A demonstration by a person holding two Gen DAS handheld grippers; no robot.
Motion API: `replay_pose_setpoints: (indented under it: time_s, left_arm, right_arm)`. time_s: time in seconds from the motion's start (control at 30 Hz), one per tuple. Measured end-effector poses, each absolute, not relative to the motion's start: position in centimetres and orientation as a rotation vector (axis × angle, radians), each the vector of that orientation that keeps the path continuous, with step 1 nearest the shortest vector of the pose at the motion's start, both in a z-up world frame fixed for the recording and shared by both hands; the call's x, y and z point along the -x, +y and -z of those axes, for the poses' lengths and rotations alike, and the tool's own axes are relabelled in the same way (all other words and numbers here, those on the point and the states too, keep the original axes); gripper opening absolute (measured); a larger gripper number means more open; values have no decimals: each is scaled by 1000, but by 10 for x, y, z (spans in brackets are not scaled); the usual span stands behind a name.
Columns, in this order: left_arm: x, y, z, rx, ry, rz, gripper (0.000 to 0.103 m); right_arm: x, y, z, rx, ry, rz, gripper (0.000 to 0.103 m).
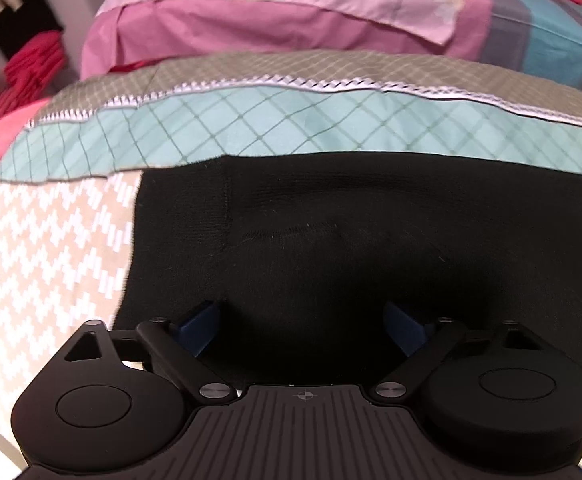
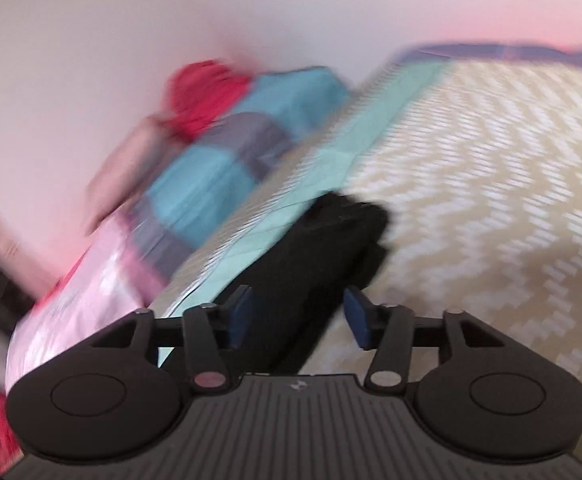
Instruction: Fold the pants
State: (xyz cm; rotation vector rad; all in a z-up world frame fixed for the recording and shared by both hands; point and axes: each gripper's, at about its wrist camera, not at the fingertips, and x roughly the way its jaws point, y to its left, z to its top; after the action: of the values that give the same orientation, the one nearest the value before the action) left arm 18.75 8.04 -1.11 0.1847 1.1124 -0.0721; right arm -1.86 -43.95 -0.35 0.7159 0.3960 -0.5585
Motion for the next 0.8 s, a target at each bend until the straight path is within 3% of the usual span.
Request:
replay_pose_setpoints:
  time_s: [0.27, 0.47, 0.57, 0.77, 0.8]
  left_arm:
    - [-173, 84, -23, -130, 974, 172, 103]
    - [-210, 76, 24, -76, 1052, 150, 103]
    - [-205, 72, 33, -129, 1024, 169, 103]
    - [-206, 74, 37, -134, 1026, 186, 103]
    - [-206, 73, 37, -138, 1032, 185, 103]
  right_arm:
    - [-64, -263, 3, -420, 739, -377, 59]
    - [-123, -181, 45, -348, 813, -544, 59]
    - [-131, -166, 56, -293, 765, -511, 59]
    - [-150, -174, 80, -569, 757, -617, 64]
    - [-151, -170, 84, -586, 806, -716, 71]
